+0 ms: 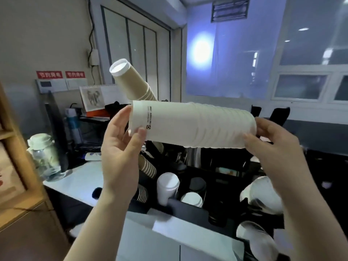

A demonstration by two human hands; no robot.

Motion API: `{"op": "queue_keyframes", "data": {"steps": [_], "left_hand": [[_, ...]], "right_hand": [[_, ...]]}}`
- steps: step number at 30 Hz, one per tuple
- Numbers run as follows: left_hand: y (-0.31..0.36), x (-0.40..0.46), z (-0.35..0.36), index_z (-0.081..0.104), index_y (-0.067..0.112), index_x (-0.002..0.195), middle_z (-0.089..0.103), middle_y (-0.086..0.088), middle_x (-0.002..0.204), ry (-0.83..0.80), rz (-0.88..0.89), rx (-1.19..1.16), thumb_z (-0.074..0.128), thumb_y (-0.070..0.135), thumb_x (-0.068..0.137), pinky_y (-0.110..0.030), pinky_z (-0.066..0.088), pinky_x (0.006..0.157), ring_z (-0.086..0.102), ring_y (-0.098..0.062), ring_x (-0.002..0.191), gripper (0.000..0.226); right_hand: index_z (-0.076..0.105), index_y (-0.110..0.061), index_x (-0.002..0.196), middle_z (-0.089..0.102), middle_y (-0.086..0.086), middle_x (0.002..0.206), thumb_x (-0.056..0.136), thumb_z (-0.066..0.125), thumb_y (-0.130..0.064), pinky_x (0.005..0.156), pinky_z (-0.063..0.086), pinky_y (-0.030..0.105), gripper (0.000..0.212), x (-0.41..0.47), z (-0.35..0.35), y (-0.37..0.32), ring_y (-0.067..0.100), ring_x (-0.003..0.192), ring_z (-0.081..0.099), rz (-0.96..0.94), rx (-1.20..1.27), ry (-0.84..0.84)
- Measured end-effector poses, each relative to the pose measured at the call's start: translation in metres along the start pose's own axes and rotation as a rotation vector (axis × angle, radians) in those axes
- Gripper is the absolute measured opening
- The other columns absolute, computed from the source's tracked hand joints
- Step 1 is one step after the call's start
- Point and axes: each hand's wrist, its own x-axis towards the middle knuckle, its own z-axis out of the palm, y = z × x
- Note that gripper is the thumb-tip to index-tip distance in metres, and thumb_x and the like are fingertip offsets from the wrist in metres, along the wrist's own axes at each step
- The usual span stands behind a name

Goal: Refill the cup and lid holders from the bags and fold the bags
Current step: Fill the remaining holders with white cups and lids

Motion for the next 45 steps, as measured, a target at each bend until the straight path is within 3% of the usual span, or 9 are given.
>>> {"op": "queue_keyframes", "data": {"steps": [4,6,9,14,20,28,36,40,45], "left_hand": [[-0.022,0.016,0.036,0.054,0.023,0.124,0.063,0.002,0.12,-0.06,-0.012,-0.067,0.068,0.023,0.077,-0.032,0.052,0.085,0.061,-0.012,0.104,0.049],[-0.032,0.021,0.055,0.053,0.027,0.122,0.063,0.007,0.115,-0.094,-0.016,-0.096,0.071,0.024,0.074,-0.023,0.052,0.076,0.062,-0.009,0.102,0.051],[-0.048,0.024,0.079,0.052,0.026,0.12,0.063,0.007,0.115,-0.162,-0.034,-0.122,0.074,0.013,0.073,-0.018,0.049,0.082,0.063,-0.008,0.105,0.053],[-0.067,0.024,0.11,0.053,0.024,0.122,0.063,0.01,0.118,-0.291,-0.063,-0.105,0.076,0.014,0.07,-0.023,0.049,0.09,0.06,-0.011,0.113,0.058],[-0.08,0.022,0.135,0.05,0.029,0.122,0.06,0.013,0.12,-0.391,-0.066,-0.009,0.077,0.014,0.068,-0.018,0.047,0.092,0.057,-0.002,0.113,0.062],[-0.078,0.021,0.173,0.047,0.038,0.127,0.056,0.026,0.122,-0.538,0.056,0.191,0.076,0.039,0.067,-0.028,0.046,0.098,0.053,0.0,0.112,0.067],[-0.089,0.03,0.192,0.042,0.049,0.116,0.057,0.028,0.115,-0.542,-0.041,0.148,0.075,0.037,0.066,-0.028,0.047,0.097,0.054,0.006,0.107,0.061],[-0.093,0.021,0.201,0.043,0.046,0.119,0.056,0.028,0.117,-0.572,-0.033,0.144,0.076,0.037,0.065,-0.031,0.047,0.099,0.053,0.006,0.109,0.064],[-0.107,0.014,0.207,0.043,0.041,0.127,0.054,0.028,0.121,-0.634,-0.036,0.197,0.077,0.035,0.066,-0.03,0.044,0.101,0.052,0.004,0.113,0.07]], "right_hand": [[0.07,-0.051,0.079,0.072,-0.02,0.089,0.09,0.061,-0.021,0.084,0.047,0.029,0.034,0.018,-0.025,0.004,0.0,0.088,0.066,0.13,-0.114,-0.107],[0.072,-0.048,0.075,0.073,-0.018,0.086,0.09,0.062,-0.024,0.081,0.046,0.028,0.03,0.024,-0.04,0.011,0.005,0.093,0.066,0.241,-0.155,-0.12],[0.074,-0.036,0.071,0.073,-0.012,0.081,0.09,0.062,-0.027,0.085,0.047,0.034,0.024,0.032,-0.062,0.025,0.009,0.094,0.064,0.393,-0.21,-0.098],[0.066,-0.028,0.09,0.07,-0.003,0.098,0.088,0.065,-0.023,0.092,0.044,0.038,0.005,0.051,-0.082,0.046,0.011,0.099,0.061,0.565,-0.252,-0.061],[0.073,-0.009,0.1,0.07,0.011,0.11,0.08,0.07,-0.01,0.082,0.043,0.036,0.02,0.071,-0.079,0.073,0.021,0.096,0.062,0.726,-0.296,-0.084],[0.073,-0.001,0.093,0.073,0.013,0.093,0.078,0.067,-0.012,0.081,0.048,0.041,0.019,0.076,-0.084,0.105,0.027,0.089,0.065,0.746,-0.241,-0.09],[0.062,-0.005,0.1,0.061,0.015,0.09,0.087,0.059,-0.007,0.074,0.05,0.038,0.013,0.076,-0.096,0.136,0.026,0.08,0.058,0.717,-0.192,-0.038],[0.065,-0.004,0.089,0.059,0.018,0.091,0.083,0.052,-0.001,0.077,0.046,0.039,0.015,0.072,-0.094,0.138,0.029,0.087,0.055,0.714,-0.092,-0.002],[0.062,0.008,0.113,0.062,0.021,0.108,0.091,0.053,-0.013,0.084,0.047,0.04,0.032,0.064,-0.086,0.143,0.033,0.099,0.058,0.81,0.037,0.106]]}}
